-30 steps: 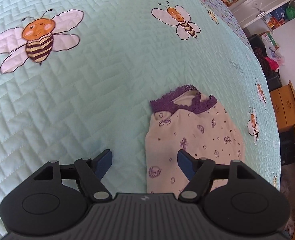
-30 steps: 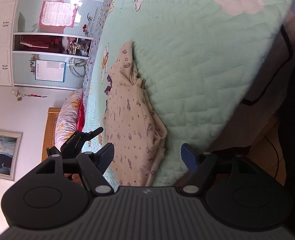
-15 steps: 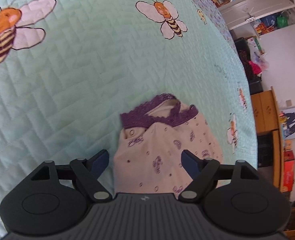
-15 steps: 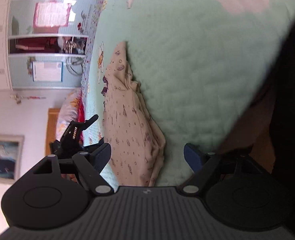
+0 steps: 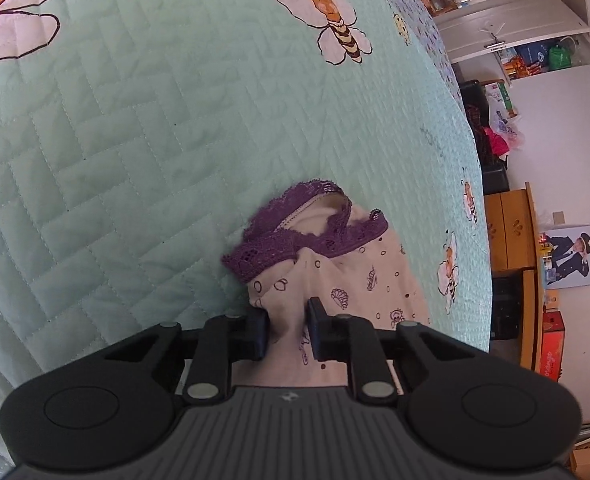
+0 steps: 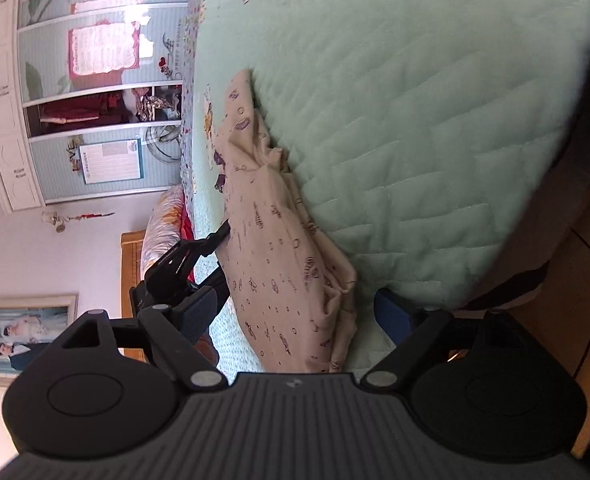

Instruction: Fold clothes

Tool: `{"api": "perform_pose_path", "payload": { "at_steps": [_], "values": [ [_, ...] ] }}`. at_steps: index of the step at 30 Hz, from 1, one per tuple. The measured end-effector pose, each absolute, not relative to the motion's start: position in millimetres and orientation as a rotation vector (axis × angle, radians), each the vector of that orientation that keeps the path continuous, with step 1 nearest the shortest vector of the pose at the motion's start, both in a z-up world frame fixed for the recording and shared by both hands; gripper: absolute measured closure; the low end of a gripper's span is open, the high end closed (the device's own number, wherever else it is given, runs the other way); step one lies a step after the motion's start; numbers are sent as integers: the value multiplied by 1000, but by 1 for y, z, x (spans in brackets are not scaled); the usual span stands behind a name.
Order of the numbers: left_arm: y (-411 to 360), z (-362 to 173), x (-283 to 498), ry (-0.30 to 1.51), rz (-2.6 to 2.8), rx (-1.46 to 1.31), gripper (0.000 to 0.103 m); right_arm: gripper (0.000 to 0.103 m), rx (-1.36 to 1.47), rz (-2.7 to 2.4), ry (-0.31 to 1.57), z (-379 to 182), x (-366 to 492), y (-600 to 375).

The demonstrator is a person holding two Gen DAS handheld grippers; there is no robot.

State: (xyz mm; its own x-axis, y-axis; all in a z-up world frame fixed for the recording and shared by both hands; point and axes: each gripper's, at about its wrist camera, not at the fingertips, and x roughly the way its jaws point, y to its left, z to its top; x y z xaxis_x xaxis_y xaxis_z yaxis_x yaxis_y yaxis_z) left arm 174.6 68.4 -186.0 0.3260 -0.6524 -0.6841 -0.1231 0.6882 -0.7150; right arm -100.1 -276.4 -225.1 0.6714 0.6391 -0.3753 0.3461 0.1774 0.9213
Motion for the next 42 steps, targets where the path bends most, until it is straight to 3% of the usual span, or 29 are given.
{"api": "perform_pose_path", "payload": {
  "at_steps": [3, 4, 5, 6, 15, 25, 32, 42],
  "values": [
    [67, -185, 172, 1201, -382, -766, 90, 17, 1386, 270, 880, -222, -92, -269],
    [67, -185, 171, 1196, -377, -764, 92, 31, 1356, 268, 884, -221, -91, -267],
    [67, -183, 170, 1190, -376, -762, 93, 69, 1333, 263, 897, -220, -90, -266],
    [66, -181, 168, 1180, -379, -755, 94, 92, 1312, 257, 910, -219, -90, -266],
    [57, -143, 164, 1128, -428, -727, 95, 91, 1120, 276, 826, -170, -95, -265],
    [-10, -77, 169, 1072, -543, -675, 95, 91, 1131, 282, 665, -110, -106, -310],
    [-109, -33, 186, 1058, -634, -600, 95, 91, 1156, 243, 523, -71, -110, -378],
    [-315, 46, 226, 971, -857, -502, 95, 91, 1062, 153, 252, -5, -118, -523]
  ]
}}
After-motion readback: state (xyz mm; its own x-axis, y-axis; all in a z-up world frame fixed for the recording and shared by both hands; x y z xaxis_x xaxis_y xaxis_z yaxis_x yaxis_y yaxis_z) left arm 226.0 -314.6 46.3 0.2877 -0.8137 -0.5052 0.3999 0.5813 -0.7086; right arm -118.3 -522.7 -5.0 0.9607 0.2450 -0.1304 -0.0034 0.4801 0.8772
